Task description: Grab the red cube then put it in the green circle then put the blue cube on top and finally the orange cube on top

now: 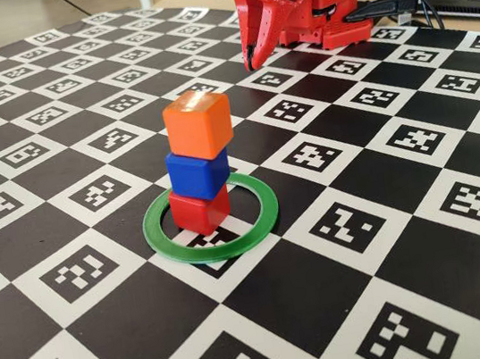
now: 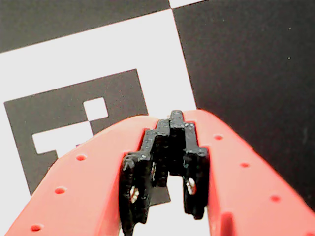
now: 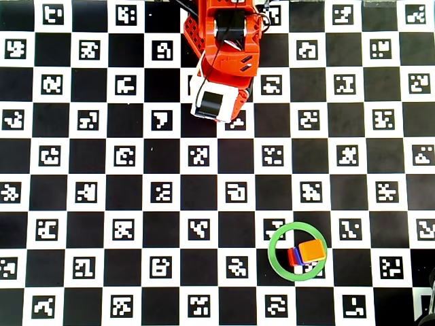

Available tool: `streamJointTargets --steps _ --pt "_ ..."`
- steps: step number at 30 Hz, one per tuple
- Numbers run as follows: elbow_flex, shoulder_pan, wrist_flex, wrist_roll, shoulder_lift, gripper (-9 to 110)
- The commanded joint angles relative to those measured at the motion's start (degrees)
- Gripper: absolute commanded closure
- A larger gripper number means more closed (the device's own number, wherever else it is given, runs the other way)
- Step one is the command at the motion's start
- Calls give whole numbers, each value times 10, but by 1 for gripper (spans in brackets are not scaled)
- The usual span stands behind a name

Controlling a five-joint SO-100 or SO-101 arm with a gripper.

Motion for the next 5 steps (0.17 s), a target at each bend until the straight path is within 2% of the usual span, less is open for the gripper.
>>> streamJointTargets --steps 1,5 --pt "33 5 23 -4 27 107" --pt "33 5 23 -4 27 107"
